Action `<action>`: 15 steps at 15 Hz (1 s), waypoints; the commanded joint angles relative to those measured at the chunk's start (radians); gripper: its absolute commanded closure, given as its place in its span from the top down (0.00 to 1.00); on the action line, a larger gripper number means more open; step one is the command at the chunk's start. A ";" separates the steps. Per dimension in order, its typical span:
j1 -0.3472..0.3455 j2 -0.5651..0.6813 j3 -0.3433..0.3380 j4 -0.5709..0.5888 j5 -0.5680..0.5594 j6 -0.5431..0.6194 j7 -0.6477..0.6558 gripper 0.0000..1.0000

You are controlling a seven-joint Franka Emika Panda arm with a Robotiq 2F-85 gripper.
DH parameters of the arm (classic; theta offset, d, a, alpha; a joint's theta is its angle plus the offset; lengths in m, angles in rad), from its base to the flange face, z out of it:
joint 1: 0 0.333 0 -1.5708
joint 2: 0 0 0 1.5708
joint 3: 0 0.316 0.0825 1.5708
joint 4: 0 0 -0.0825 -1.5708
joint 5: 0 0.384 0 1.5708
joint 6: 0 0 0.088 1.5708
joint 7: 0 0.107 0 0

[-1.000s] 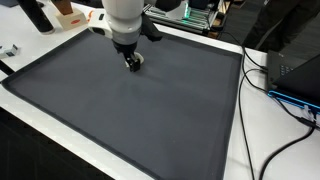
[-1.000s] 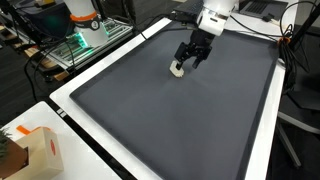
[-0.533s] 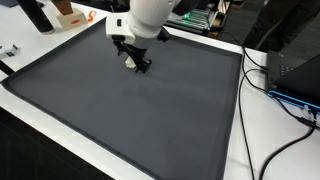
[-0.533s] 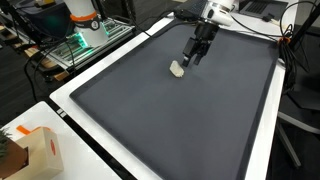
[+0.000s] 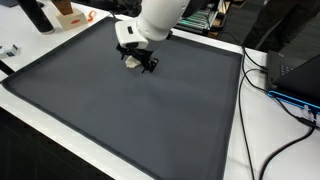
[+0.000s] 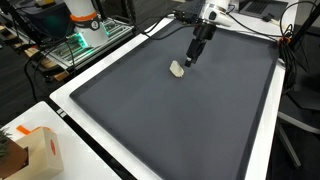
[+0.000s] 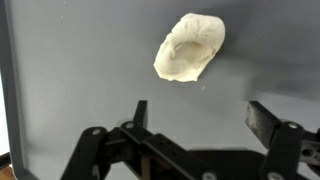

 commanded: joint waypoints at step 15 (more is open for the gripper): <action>-0.055 -0.165 0.055 -0.251 -0.019 0.125 -0.355 1.00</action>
